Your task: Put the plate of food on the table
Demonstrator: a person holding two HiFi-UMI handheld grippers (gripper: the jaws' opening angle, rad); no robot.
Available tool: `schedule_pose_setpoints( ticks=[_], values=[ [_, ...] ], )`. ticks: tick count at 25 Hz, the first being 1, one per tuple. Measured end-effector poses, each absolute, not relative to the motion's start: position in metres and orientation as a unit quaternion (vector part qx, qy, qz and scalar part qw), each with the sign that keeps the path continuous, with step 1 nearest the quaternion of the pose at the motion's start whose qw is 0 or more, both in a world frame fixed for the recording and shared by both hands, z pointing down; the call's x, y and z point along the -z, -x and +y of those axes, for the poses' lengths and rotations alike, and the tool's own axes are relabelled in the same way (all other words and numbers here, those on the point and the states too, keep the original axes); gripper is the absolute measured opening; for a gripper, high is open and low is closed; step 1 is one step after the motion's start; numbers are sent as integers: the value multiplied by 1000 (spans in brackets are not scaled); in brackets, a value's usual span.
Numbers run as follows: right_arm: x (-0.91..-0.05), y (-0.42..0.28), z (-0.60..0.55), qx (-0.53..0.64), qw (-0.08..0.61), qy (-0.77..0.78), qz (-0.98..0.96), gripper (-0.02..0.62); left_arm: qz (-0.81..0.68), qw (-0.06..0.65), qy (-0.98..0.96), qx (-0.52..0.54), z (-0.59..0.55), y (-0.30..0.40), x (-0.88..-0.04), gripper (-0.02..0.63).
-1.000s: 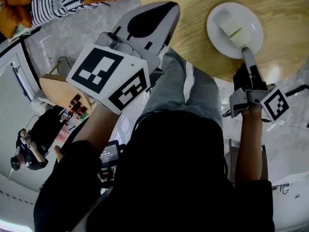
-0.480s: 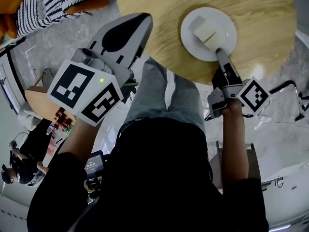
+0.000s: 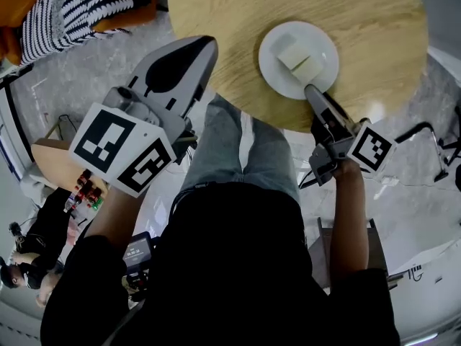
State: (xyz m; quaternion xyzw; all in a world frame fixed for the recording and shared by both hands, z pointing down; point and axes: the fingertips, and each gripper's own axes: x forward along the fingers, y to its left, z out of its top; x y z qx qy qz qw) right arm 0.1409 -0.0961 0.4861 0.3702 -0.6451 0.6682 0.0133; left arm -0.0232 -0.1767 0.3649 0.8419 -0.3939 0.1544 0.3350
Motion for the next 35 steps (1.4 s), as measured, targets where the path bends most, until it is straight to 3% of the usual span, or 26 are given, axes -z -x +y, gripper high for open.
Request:
schedule_pose_setpoints(
  ticks=[5, 15, 28, 35],
  values=[
    [-488, -136, -82, -602, 157, -312, -718, 166, -388, 334, -846, -148, -176, 19, -358, 5],
    [-494, -133, -68, -494, 334, -254, -761, 170, -386, 329, -850, -141, -176, 18, -346, 5],
    [-496, -131, -69, -461, 372, -280, -756, 167, -389, 327, -849, -144, -174, 24, -346, 5],
    [-499, -135, -68, -431, 402, -295, -753, 98, -388, 327, -850, -141, -173, 23, -346, 5]
  ],
)
